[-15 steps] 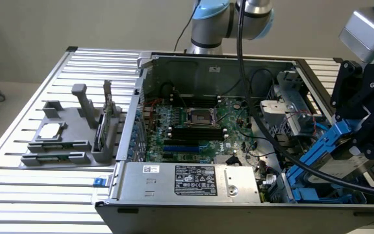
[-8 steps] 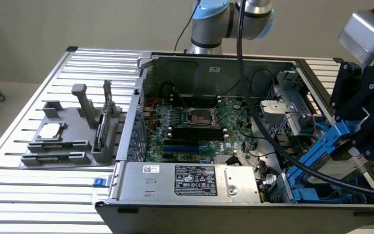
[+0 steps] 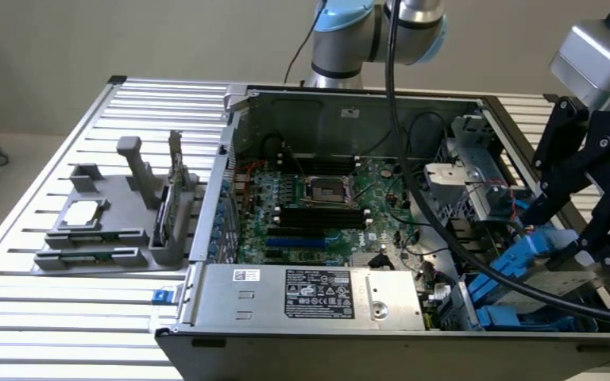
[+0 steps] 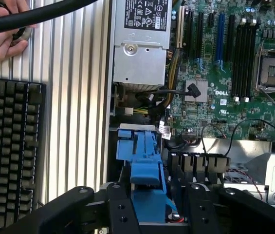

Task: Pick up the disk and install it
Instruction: 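Pick up the disk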

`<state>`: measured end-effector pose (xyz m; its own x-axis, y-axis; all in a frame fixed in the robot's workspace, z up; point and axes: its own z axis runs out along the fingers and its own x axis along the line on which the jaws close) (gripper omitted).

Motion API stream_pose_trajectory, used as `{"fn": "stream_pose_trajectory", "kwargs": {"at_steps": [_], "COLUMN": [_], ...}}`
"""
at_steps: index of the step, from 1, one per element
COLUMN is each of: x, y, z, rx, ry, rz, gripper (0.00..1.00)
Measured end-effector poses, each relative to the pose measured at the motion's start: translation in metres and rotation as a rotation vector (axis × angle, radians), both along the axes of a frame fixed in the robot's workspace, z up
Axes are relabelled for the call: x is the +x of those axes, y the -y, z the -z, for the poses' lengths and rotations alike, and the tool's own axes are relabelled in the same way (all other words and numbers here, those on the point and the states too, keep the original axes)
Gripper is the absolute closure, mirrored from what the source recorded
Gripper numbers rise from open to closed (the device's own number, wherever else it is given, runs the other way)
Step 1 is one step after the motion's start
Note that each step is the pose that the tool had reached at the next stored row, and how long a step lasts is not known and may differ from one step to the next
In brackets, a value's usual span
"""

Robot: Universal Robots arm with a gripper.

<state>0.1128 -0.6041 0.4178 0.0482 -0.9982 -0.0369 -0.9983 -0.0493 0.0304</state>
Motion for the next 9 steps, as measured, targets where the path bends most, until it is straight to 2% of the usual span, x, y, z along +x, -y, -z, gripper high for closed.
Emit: {"fn": "stream_pose_trajectory", "kwargs": {"at_steps": [1,2,9], "x": [0.0000,0.0000,0.0000], "y": [0.0000,0.0000,0.0000], "z": [0.0004,0.0006,0.0027], "rx": [0.0003,0.0001,-0.0015], "ry": [-0.0001,0.0000,0.0000], "rz": [0.000,0.000,0.000], "gripper": [0.54,0.47,0.47]}}
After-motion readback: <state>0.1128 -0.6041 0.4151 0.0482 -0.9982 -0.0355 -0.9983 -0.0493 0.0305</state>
